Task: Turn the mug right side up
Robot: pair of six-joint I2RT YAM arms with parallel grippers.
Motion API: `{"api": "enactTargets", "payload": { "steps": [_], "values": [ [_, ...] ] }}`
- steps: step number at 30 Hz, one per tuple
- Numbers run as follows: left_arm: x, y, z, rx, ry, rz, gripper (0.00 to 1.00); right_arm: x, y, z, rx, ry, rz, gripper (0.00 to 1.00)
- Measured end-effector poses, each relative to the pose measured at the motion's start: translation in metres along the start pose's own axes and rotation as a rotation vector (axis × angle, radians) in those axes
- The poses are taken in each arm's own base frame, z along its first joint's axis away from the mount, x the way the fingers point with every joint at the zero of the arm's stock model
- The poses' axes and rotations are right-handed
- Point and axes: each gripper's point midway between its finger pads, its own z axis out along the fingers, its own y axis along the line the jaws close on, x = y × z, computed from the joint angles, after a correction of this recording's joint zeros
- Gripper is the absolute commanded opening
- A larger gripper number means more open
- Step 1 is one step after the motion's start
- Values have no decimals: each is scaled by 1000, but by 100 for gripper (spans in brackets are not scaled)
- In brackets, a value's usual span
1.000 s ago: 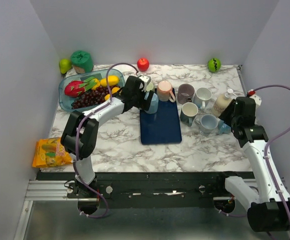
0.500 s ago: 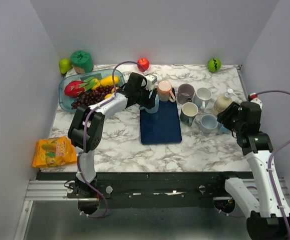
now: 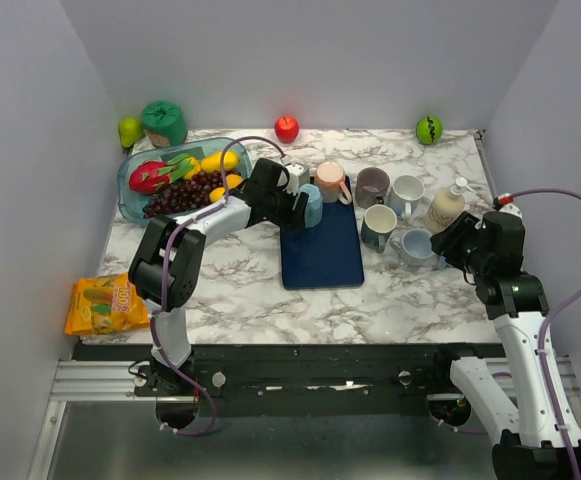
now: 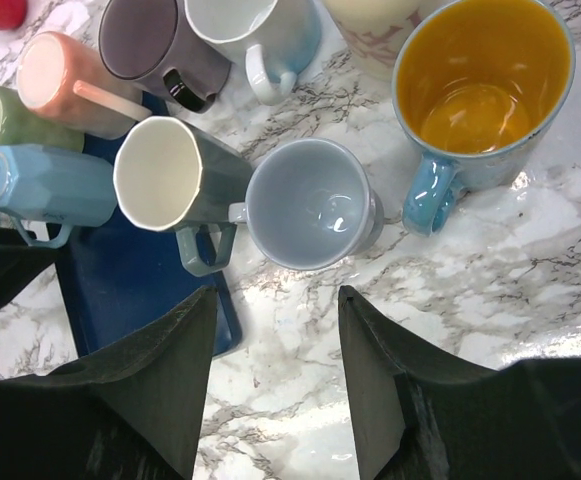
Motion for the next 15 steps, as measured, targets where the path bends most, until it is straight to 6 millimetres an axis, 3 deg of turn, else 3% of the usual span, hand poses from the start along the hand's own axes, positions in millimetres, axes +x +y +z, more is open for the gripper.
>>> {"api": "enactTargets", "payload": {
  "steps": [15],
  "values": [
    [-31, -7, 1, -9, -72, 21, 50, 8, 1, -10, -34, 11, 0, 60]
  ]
}}
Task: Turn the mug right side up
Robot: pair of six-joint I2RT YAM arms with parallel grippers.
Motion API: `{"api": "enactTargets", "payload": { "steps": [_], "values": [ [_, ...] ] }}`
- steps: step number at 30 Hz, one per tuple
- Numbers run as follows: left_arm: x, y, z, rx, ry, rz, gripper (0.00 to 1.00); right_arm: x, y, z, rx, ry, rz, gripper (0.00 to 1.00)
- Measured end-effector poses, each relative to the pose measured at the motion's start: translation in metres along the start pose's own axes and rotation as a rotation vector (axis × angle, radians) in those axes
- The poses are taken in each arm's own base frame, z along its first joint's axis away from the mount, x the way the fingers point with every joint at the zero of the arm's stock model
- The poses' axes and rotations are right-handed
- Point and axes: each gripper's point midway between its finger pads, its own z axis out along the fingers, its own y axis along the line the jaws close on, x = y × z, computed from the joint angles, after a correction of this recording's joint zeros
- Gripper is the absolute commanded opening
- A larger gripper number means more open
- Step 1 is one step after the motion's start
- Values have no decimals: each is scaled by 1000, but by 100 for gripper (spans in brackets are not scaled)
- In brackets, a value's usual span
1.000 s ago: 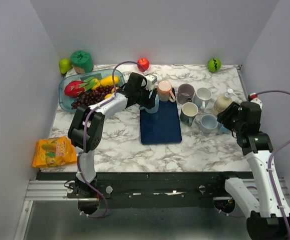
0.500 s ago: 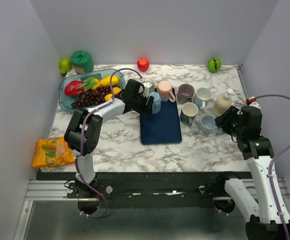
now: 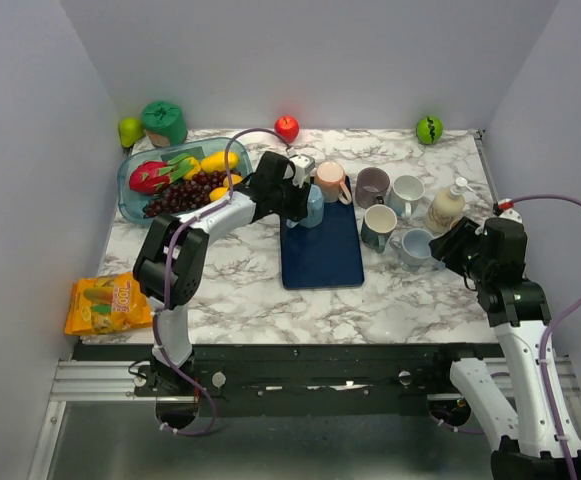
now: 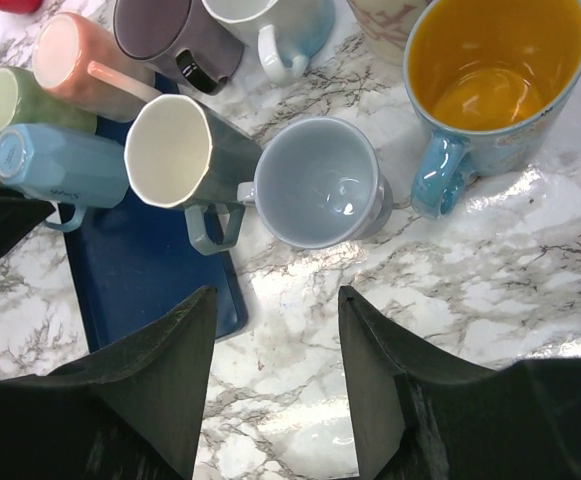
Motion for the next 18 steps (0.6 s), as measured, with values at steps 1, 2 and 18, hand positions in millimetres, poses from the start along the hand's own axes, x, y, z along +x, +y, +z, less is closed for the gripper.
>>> {"api": "enactTargets", "payload": {
  "steps": [1, 2, 18],
  "values": [
    [1, 0, 1, -2, 3, 3, 45, 0, 0, 0, 0, 2, 0, 60],
    [2, 0, 2, -3, 9, 5, 44, 1, 0, 0, -1, 4, 0, 60],
    [8, 0, 8, -41, 59, 38, 0, 2, 0, -3, -7, 1, 0, 60]
  ]
}}
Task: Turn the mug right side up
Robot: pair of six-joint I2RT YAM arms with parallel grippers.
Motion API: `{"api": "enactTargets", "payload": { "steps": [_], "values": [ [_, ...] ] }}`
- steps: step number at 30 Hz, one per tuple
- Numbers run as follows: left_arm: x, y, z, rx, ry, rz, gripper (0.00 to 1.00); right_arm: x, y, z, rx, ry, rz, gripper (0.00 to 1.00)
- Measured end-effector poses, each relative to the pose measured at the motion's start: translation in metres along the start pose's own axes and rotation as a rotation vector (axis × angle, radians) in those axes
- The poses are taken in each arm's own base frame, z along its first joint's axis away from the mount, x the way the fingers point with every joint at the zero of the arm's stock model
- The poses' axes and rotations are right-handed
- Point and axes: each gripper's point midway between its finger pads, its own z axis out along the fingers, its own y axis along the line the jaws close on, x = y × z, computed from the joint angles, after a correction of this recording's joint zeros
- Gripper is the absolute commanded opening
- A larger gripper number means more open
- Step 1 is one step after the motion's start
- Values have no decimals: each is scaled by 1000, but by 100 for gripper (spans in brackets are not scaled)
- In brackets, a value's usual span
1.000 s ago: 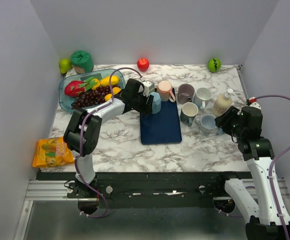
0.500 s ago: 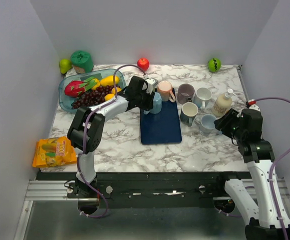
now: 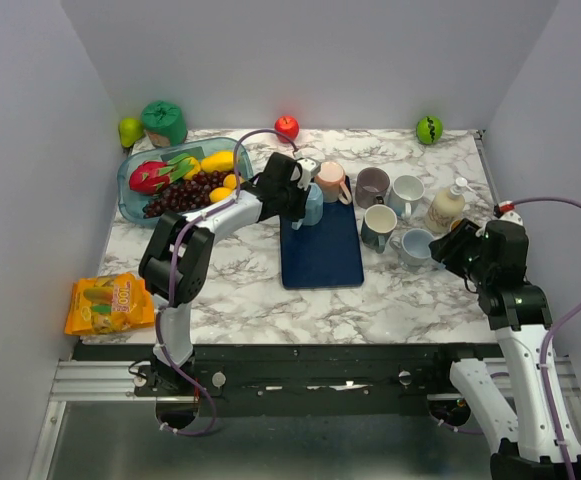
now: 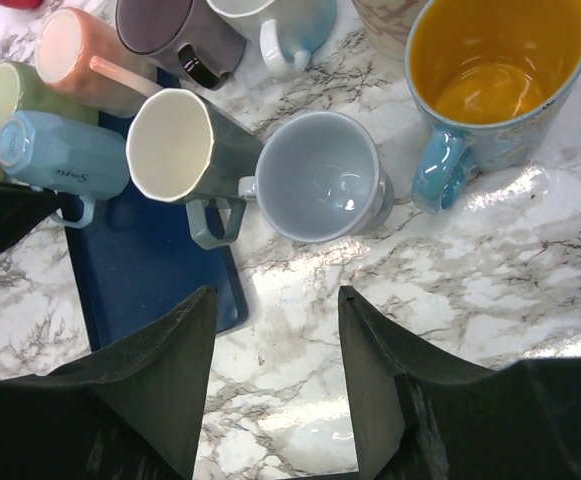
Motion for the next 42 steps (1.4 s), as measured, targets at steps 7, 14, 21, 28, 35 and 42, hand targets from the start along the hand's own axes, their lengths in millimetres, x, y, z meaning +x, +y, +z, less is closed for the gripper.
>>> {"api": "enactTargets", "payload": {
  "steps": [7, 14, 21, 28, 35, 42],
  "values": [
    [0, -1, 1, -17, 2, 1, 0, 9, 8, -5, -61, 22, 1, 60],
    [0, -6, -1, -24, 2, -48, 0, 34, 23, 0, -185, 111, 4, 66],
    [7, -18, -14, -25, 25, -120, 10, 64, 44, -1, -364, 190, 36, 72],
    [9, -18, -11, -78, 29, -129, 49, 62, 58, -9, -454, 190, 20, 73],
    [11, -9, -7, -158, 25, -124, 51, 61, 59, -8, -456, 196, -2, 73],
    [15, -3, 2, -204, 45, -105, 24, 64, 56, -7, -447, 209, -12, 73]
  ]
}}
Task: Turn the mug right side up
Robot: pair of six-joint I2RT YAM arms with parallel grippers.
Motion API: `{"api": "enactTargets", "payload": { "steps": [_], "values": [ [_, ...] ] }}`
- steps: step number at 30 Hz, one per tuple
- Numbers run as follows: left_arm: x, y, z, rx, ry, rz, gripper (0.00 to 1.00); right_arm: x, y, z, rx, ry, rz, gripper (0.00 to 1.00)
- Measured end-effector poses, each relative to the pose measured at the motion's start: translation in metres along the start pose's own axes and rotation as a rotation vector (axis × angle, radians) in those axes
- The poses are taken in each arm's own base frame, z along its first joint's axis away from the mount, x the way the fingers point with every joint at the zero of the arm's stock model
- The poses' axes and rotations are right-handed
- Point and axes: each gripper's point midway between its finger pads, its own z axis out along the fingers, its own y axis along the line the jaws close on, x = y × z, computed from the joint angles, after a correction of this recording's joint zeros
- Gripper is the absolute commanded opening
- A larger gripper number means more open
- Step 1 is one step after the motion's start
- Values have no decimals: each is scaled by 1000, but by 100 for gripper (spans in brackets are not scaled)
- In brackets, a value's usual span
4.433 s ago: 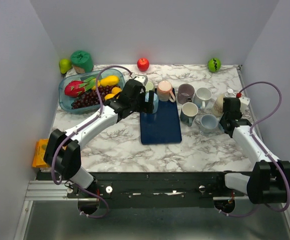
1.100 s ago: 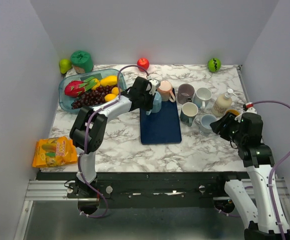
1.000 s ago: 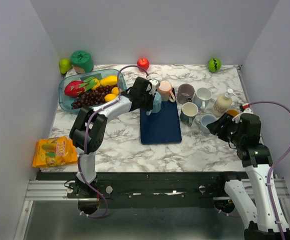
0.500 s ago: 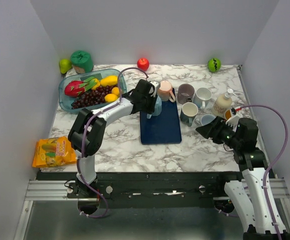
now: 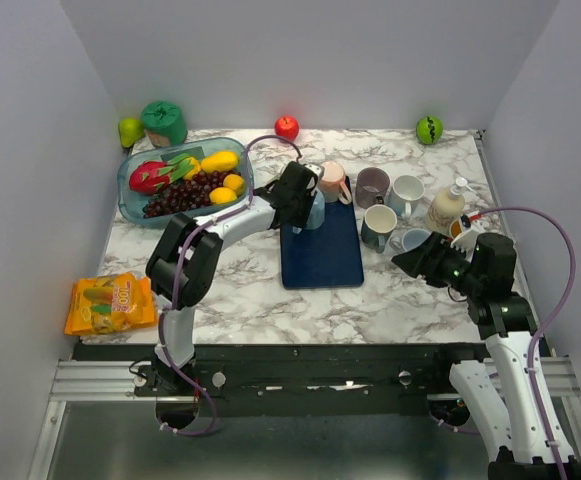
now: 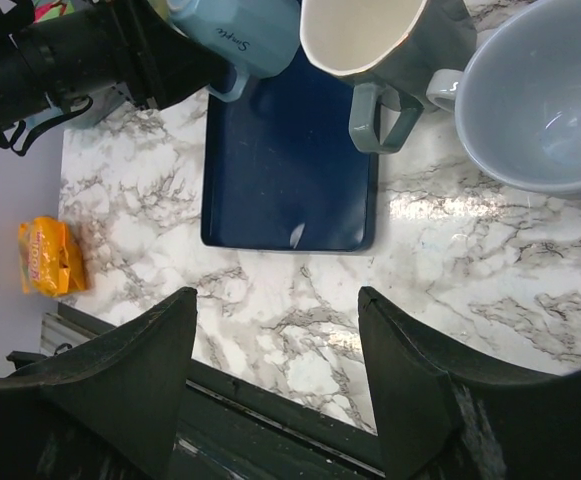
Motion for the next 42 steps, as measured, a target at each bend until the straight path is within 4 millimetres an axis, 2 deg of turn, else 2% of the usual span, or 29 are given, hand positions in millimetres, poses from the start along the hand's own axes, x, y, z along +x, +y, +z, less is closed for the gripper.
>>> {"api": "enactTargets", "payload": {
  "steps": [1, 2, 10, 13, 15, 18, 21, 25, 27, 32, 36, 42],
  "values": [
    [0, 1, 1, -4, 2, 1, 14, 0, 0, 0, 1, 1, 0, 73],
    [0, 1, 2, -8, 2, 10, 0, 0, 0, 0, 2, 2, 0, 73],
    [-1, 3, 1, -26, 2, 30, 0, 4, 1, -7, 9, 28, -13, 75],
    [5, 1, -7, -17, 7, 4, 0, 8, 5, -9, -9, 45, -21, 76],
    [10, -2, -20, 3, 9, -32, 0, 9, 10, -11, -34, 58, -25, 77],
    [16, -12, -50, 46, -1, -99, 0, 10, 21, -13, -90, 77, -28, 78],
    [7, -26, -84, 97, -54, -161, 0, 10, 34, -14, -160, 92, -27, 79],
    [-18, -52, -143, 198, -182, -264, 0, 4, 57, -13, -276, 95, -19, 80],
    [-34, -70, -180, 269, -260, -331, 0, 2, 70, -12, -332, 103, -15, 80],
    [-63, -109, -251, 458, -393, -501, 0, 12, 109, -16, -460, 172, -39, 80],
    [-71, -130, -280, 580, -446, -613, 0, 9, 147, -31, -581, 173, -79, 80],
    [-68, -159, -287, 677, -443, -722, 0, -23, 181, -53, -677, 54, -104, 80]
  ]
}}
